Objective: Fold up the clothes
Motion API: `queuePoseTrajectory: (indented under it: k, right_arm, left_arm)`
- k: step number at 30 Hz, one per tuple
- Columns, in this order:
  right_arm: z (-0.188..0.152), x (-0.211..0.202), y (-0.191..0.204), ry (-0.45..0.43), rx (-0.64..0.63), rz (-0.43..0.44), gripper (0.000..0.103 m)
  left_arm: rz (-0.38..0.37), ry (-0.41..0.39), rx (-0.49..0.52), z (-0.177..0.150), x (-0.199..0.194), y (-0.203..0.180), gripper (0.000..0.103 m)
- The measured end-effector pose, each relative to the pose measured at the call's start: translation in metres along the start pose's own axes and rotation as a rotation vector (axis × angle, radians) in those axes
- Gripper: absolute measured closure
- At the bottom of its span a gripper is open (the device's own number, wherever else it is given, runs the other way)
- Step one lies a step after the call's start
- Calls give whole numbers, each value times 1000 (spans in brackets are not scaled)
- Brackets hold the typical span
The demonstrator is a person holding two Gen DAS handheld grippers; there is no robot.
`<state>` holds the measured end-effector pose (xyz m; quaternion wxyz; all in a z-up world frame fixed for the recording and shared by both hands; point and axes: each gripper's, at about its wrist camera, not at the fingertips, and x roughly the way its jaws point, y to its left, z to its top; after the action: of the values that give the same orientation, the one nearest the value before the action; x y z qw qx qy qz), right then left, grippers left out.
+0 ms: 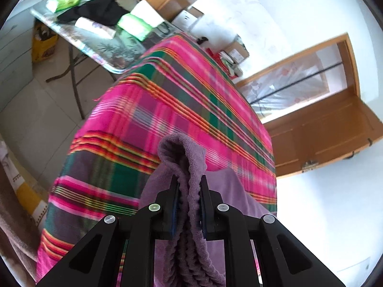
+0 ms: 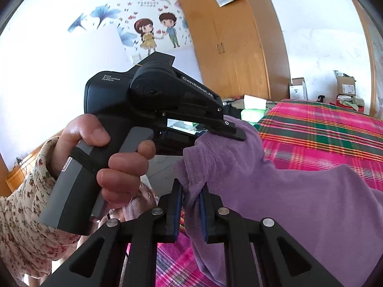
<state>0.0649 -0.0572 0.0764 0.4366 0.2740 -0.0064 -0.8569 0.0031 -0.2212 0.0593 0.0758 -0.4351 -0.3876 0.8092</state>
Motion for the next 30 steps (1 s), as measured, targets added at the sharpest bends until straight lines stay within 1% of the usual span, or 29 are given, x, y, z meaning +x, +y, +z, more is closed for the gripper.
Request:
queuePoseTrajectory:
  k: [5,12,19,30]
  right_arm:
    - [-3,-33,-11,-52,5,-40,89]
    - [-9,-61,-35,-78,68,-58,89]
    - [-15,-97,-52,-125,96,-98,89]
    - [-29,-131,-83,-148,169,-171,89]
  left_arm:
    - [-17,21,25,-5,13,-25,88]
    - [-39,58,56,-16,35,-56,88]
    - [-62,94,88,-26,56,-87,88]
    - [-75,180,131,-42,97,-126,88]
